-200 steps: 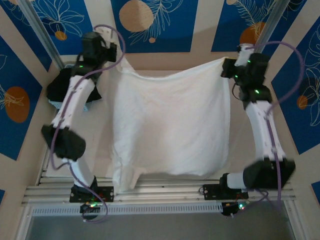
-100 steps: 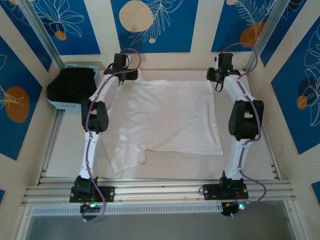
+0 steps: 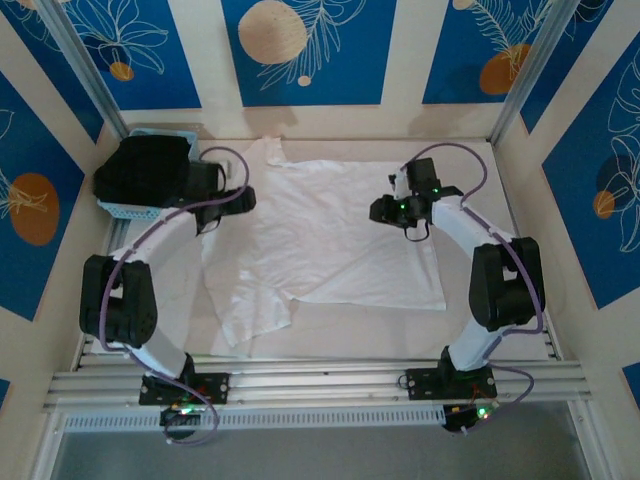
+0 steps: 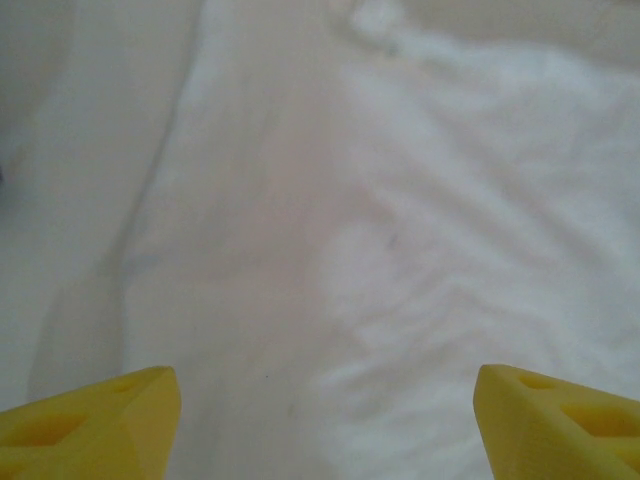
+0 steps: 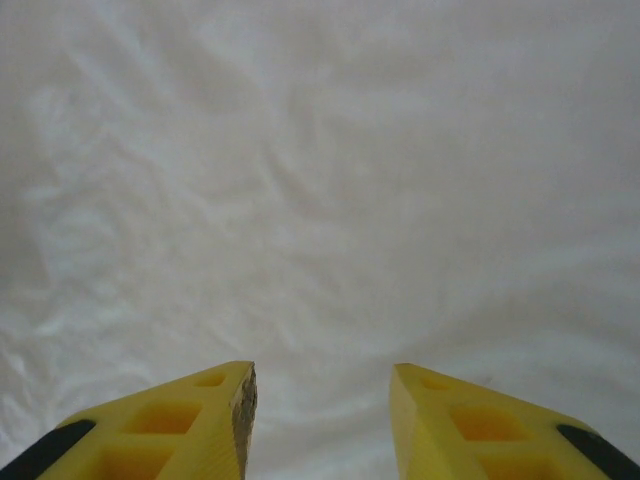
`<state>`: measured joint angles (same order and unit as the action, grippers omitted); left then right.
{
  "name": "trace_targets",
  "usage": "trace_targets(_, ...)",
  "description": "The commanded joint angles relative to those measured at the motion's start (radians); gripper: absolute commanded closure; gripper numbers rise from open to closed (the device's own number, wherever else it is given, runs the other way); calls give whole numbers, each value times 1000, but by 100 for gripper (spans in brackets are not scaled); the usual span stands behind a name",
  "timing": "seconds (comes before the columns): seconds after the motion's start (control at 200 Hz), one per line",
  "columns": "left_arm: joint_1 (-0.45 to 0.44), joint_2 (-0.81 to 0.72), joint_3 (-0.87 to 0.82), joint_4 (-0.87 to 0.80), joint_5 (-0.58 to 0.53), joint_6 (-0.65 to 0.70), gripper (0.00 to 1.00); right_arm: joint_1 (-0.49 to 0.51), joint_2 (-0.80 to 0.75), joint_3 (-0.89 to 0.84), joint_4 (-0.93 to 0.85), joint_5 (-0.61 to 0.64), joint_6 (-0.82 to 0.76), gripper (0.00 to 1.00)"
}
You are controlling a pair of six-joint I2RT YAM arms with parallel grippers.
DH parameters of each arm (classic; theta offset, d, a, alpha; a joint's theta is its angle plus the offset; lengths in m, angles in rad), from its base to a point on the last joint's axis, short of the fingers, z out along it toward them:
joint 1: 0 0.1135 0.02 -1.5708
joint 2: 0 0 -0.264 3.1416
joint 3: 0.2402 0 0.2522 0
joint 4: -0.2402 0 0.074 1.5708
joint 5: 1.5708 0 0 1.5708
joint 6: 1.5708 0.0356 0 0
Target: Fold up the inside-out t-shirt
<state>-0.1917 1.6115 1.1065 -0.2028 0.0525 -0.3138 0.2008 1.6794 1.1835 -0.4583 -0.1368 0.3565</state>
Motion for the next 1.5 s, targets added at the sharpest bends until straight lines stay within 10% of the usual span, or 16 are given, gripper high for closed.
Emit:
trace_targets(0.0, 17, 9, 8, 13, -18, 1, 23, 8, 20, 11, -15, -70, 37, 60)
trace_targets(0.285, 24, 62, 65, -137, -33, 45, 23, -59, -11, 5, -168, 163, -1, 60)
trace_targets(0.9, -272, -752, -647, -482, -125, -411, 21, -254, -467, -512, -265, 255, 335, 51)
trace_targets(1.225, -364, -679, -714, -427, -45, -467, 24, -305, -533, -545, -344, 354, 413, 48)
trace_targets(1.495, -380, -599, -763, -300, 7, -476, 47, -337, -435, -557, -319, 339, 423, 47)
